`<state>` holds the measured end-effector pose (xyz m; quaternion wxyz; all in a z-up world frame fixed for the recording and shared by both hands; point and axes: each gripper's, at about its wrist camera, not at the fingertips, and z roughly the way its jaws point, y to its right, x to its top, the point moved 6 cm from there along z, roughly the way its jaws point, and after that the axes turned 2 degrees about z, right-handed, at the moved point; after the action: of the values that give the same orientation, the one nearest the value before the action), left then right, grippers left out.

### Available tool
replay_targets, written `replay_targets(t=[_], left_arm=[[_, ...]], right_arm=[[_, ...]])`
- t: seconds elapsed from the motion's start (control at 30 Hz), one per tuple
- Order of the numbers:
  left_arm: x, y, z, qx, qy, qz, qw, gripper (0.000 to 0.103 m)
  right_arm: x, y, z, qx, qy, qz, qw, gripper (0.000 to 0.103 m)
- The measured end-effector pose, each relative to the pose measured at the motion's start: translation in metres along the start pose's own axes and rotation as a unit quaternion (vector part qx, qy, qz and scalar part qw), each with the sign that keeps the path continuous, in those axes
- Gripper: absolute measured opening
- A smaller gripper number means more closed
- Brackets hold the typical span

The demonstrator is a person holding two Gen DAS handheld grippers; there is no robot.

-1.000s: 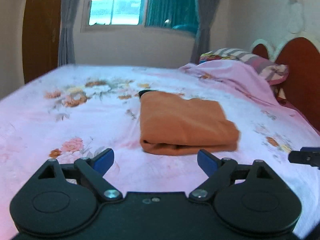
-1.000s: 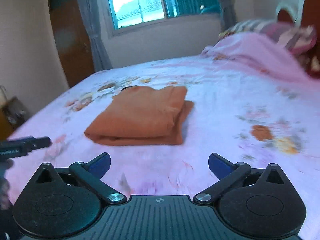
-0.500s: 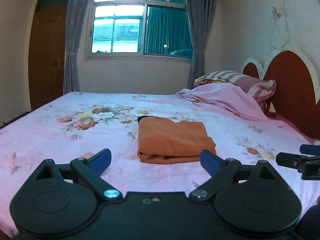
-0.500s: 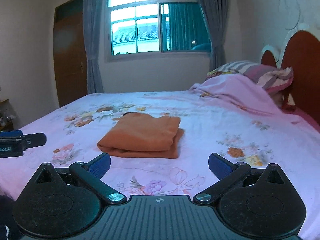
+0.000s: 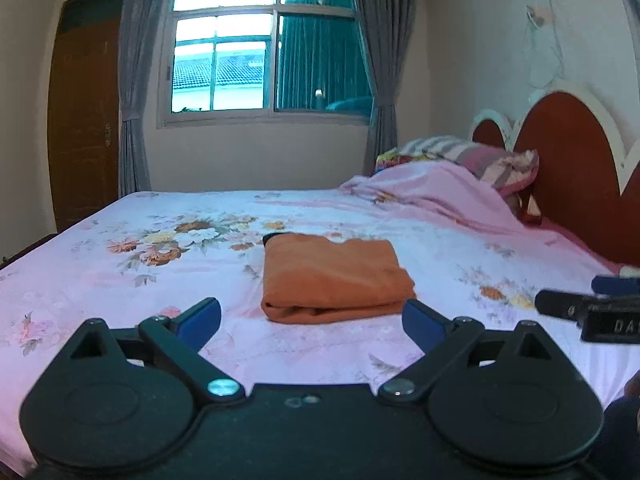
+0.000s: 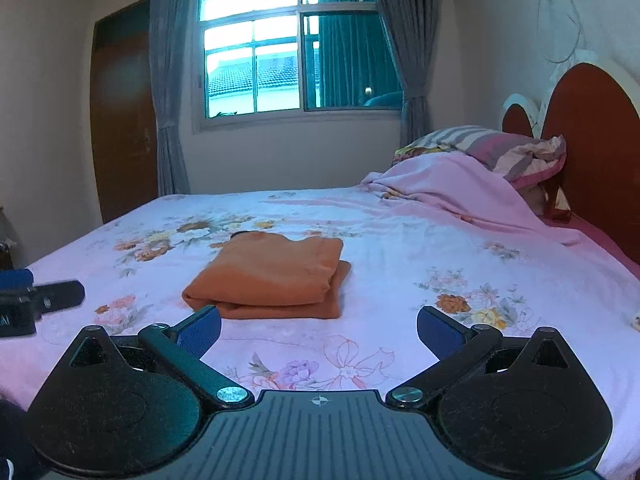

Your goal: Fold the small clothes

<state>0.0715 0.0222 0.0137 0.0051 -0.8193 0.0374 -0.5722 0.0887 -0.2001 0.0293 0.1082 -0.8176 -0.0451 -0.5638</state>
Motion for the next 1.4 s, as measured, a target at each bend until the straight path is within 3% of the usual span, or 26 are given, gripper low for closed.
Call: replay_targets(t=[0.23,0.53,1.4], left_arm=[[-0.009,-0.002,0.007,0.017,-0.022,0.001,0.9996,0.097],[-0.012,-0.001,0.008,0.009,-0.038,-0.004,0.9992,0.097],[-0.009,0.000,0.006,0.004,-0.035,-0.001,0.9994,0.097]], right_arm=[[-0.003,0.000,0.001,-0.001,-0.006,-0.003,1.000,0.103],[-0.001,-0.001,0.001,0.003,-0.008,-0.006,1.000,0.103],[0.002,0.004,0.000,0.004,0.000,-0.013,1.000,0.103]])
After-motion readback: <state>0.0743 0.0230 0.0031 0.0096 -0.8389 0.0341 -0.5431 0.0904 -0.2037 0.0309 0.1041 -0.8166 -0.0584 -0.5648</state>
